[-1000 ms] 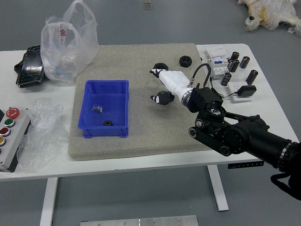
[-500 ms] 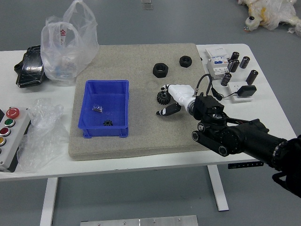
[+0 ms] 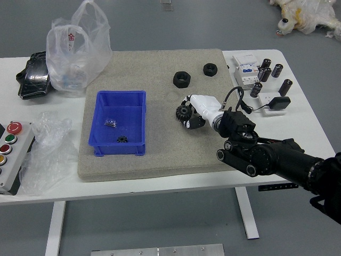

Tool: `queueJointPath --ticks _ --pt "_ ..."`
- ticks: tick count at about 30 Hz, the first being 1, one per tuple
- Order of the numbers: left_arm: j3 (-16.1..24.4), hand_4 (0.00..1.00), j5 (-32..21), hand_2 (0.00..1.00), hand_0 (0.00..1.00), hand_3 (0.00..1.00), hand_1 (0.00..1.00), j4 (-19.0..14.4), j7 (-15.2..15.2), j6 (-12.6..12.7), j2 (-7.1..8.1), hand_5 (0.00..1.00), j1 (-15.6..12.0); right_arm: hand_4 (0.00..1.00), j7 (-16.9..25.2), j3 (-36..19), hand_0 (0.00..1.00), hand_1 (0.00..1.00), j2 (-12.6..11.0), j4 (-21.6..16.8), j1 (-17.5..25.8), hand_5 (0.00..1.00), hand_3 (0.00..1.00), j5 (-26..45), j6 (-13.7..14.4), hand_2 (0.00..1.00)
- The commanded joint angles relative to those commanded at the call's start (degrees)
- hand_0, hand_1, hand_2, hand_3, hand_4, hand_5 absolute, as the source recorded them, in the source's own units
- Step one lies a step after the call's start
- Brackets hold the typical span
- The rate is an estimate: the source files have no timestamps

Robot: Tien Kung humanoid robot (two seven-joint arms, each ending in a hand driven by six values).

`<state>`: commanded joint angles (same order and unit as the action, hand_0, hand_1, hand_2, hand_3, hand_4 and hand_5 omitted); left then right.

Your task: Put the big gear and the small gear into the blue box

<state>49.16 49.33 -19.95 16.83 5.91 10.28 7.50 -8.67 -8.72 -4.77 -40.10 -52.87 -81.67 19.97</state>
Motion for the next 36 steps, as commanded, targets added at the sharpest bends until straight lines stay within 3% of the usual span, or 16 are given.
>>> queueJointPath --ticks 5,11,22,25,26,31,32,36 --pt "-0.1 0.632 -0.1 0.508 0.624 0.635 0.466 0.0 0.0 0.0 -0.04 0.285 0.0 0.278 -0.1 -3.6 0.341 0.515 -1.1 -3.7 0.2 0.002 0.468 -3.6 0.6 0.363" --pt "0.2 0.632 0.1 0.509 0.624 0.635 0.466 0.0 0.1 0.0 0.00 0.285 -0.1 0.272 -1.3 -7.3 0.341 0.512 -1.7 -11.6 -0.2 0.002 0.465 -10.5 0.7 0.359" --pt "0.4 0.633 0.4 0.508 0.624 0.635 0.467 -0.1 0.3 0.0 0.04 0.286 -0.2 0.297 -3.0 -3.6 0.355 0.525 0.4 -25.8 -2.2 0.002 0.472 -21.8 -1.7 0.388" --pt "0.4 0.633 0.4 0.508 0.624 0.635 0.467 -0.1 0.3 0.0 0.08 0.286 -0.2 0.297 -3.2 -2.4 0.355 0.525 1.0 -26.5 -2.6 0.002 0.472 -22.6 -2.1 0.388" --pt "0.4 0.632 0.4 0.508 0.624 0.636 0.467 -0.1 0.3 0.0 0.10 0.285 -0.2 0.341 -3.2 -2.1 0.370 0.566 1.1 -26.5 -2.6 0.002 0.496 -22.7 -2.1 0.544" --pt "0.5 0.632 0.6 0.508 0.624 0.636 0.467 -0.1 0.5 0.0 0.09 0.285 -0.2 0.341 -3.1 -1.1 0.370 0.566 1.9 -24.9 -2.5 0.002 0.496 -21.9 -2.6 0.544" --pt "0.6 0.633 0.6 0.508 0.625 0.635 0.467 -0.1 0.5 0.0 0.08 0.286 -0.2 0.382 -3.1 -0.8 0.428 0.672 2.1 -24.4 -2.4 0.050 0.634 -21.7 -2.7 0.676" --pt "0.6 0.633 0.6 0.508 0.625 0.635 0.467 -0.1 0.5 0.0 0.10 0.286 -0.2 0.382 -3.4 0.4 0.428 0.672 2.6 -22.5 -1.9 0.050 0.634 -20.5 -3.7 0.676"
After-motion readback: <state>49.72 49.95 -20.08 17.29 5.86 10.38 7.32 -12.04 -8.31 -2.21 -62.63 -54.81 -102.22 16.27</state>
